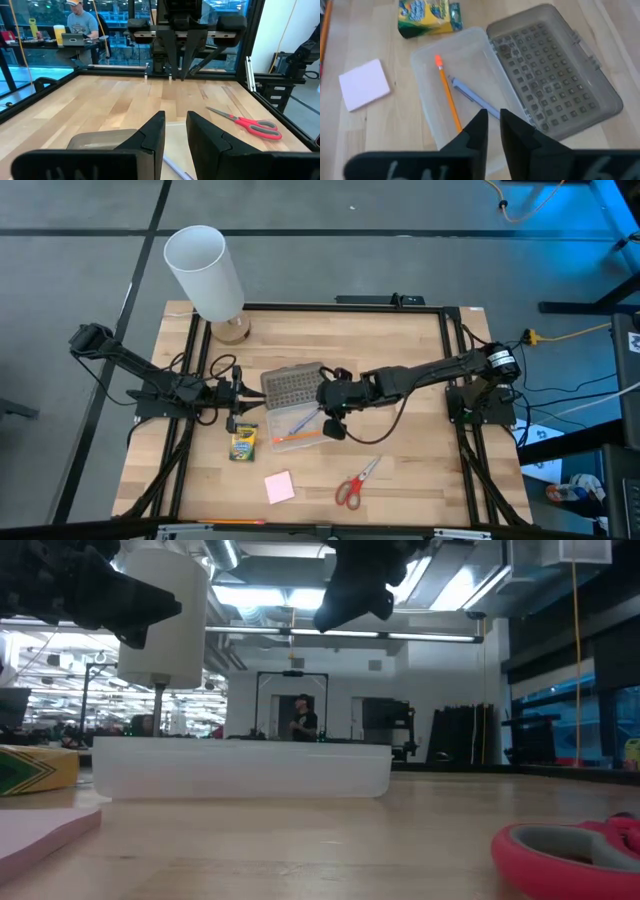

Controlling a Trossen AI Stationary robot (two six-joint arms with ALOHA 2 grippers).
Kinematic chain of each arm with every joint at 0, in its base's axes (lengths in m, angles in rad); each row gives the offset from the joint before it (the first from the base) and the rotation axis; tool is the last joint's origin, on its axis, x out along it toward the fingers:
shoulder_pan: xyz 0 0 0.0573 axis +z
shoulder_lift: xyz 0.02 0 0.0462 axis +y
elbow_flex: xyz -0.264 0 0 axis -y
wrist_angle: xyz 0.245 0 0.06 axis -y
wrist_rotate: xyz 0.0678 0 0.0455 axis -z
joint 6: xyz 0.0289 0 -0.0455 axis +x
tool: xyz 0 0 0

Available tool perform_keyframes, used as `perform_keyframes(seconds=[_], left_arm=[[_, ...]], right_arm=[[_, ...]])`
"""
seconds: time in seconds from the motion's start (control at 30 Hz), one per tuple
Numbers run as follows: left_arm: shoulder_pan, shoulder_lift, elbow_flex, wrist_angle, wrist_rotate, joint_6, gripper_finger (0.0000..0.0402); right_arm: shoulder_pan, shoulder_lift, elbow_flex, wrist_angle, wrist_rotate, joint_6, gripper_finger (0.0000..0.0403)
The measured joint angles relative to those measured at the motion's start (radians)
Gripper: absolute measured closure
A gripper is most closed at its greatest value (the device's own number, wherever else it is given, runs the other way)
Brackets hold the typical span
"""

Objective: Pack school essentials
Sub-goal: Put the orange pencil into the gray supply box

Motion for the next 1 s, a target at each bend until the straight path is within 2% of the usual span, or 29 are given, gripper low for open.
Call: perform_keyframes(seconds=[0.23,0.43,0.63,0.7,0.8,0.87,1.0], left_arm=[[0.000,0.000,0.000,0.000,0.000,0.000,0.0328],[0.000,0.000,0.000,0.000,0.000,0.000,0.0328],[0.000,0.000,0.000,0.000,0.009,-0.007,0.0328],[0.000,0.000,0.000,0.001,0.054,-0.035,0.0328],[-0.019,0.000,0.015,0.029,0.242,-0.086,0.0328],[-0.065,0.007,0.061,-0.020,0.321,-0.131,0.0328],[-0.187,0.086,0.229,-0.290,0.217,-0.139,0.0328]], right_arm=[[0.000,0.000,0.000,-0.008,-0.003,0.001,0.0310],[0.005,0.007,0.000,0.103,-0.172,0.000,0.0300],[0.031,0.065,0.000,0.165,-0.192,0.001,0.0297],[0.038,0.078,0.000,0.163,-0.192,0.007,0.0297],[0.050,0.084,0.000,0.127,-0.192,0.028,0.0297],[0.060,0.080,0.000,0.077,-0.192,0.028,0.0297],[0.069,0.046,0.000,-0.087,-0.133,0.036,0.0297]])
